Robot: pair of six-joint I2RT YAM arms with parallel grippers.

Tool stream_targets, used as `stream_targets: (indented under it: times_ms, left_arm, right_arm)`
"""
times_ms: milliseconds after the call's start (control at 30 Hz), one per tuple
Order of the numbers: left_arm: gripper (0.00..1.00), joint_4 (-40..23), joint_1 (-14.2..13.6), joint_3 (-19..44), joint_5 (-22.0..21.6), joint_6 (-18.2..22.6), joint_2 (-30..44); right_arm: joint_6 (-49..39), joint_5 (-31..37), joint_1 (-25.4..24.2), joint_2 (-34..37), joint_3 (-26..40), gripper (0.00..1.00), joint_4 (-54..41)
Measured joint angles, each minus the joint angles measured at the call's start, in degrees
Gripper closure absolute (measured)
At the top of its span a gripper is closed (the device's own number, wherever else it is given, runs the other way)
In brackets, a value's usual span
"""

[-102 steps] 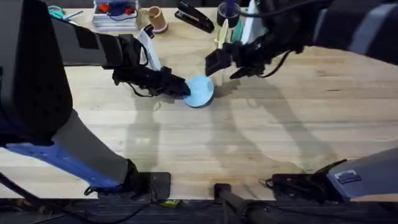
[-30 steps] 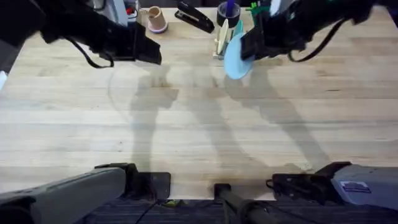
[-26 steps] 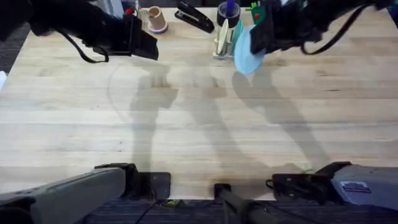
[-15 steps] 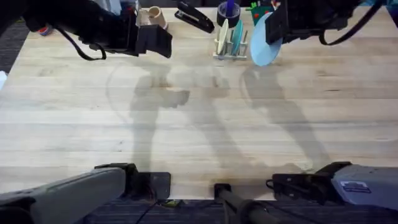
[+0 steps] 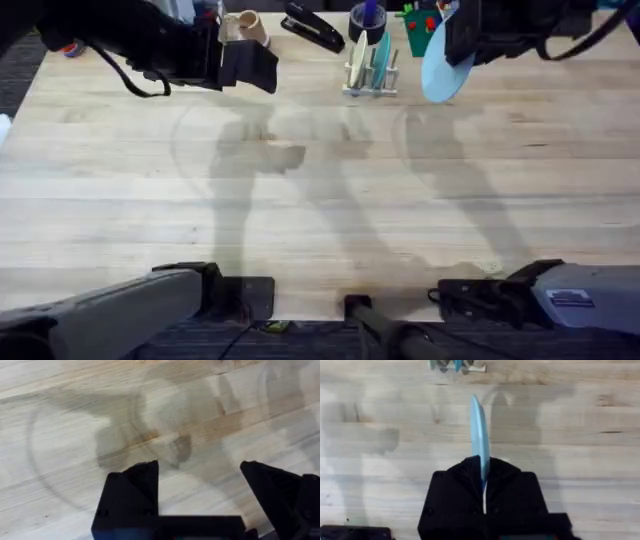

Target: Pick up the plates from the table one by one and place each into a slot on the dish rack.

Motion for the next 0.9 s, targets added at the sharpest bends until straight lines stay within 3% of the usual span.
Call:
stream_targets:
  times_ms: [533, 900]
  left_arm:
    - [0.006, -0.03, 0.00, 0.00, 0.00, 0.02, 0.00]
    - [0.006, 0.00, 0.00, 0.00, 0.00, 0.02, 0.00]
  right_arm:
    - [3.51, 2.41, 0.61, 11.88, 16.47, 0.970, -1.21]
    - [5.17, 3.64, 1.11, 19.62, 21.04, 0.970, -0.07]
